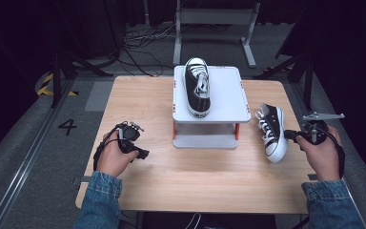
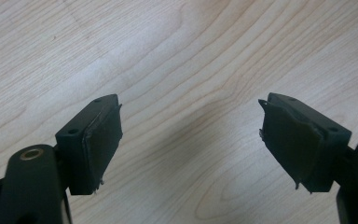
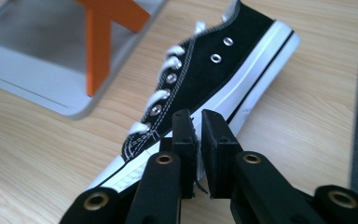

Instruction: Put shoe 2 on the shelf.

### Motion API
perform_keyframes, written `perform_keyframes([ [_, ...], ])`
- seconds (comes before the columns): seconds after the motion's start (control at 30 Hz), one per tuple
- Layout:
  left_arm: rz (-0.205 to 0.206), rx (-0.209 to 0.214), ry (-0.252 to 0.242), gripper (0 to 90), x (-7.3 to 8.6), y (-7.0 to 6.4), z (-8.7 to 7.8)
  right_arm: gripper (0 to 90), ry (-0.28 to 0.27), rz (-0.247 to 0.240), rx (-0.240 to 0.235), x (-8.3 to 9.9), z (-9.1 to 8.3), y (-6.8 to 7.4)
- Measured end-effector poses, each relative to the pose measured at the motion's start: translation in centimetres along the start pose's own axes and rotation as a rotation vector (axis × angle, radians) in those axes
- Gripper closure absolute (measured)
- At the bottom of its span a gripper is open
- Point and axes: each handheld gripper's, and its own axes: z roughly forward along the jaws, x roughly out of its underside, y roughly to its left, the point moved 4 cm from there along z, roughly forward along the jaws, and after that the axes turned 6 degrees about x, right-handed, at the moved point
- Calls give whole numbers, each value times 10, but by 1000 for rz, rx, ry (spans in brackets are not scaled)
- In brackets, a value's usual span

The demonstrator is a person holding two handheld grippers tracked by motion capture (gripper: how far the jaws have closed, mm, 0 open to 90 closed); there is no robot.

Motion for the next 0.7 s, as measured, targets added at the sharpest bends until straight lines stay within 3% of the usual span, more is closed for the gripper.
perform_keyframes([
  [0.17, 6, 11, 0, 207, -5, -1, 4, 860, 51, 5, 67, 11, -6, -14],
  [0.33, 15, 16, -4, 207, -9, -1, 3, 886, 188, -8, 176, 31, 1, -31],
  [0.4, 14, 17, -6, 207, -9, 0, 4, 877, 216, 8, 182, 41, 8, -38],
  [0.43, 13, 14, -3, 208, -9, 0, 4, 871, 209, 31, 160, 45, 11, -41],
  [0.47, 10, 13, -1, 207, -9, 0, 4, 872, 198, 76, 104, 49, 16, -43],
  [0.53, 10, 14, -3, 208, -9, 1, 4, 863, 212, 64, 138, 51, 17, -47],
  [0.7, 3, 12, -8, 207, -6, 2, 2, 822, 151, 51, 131, 34, 5, -42],
])
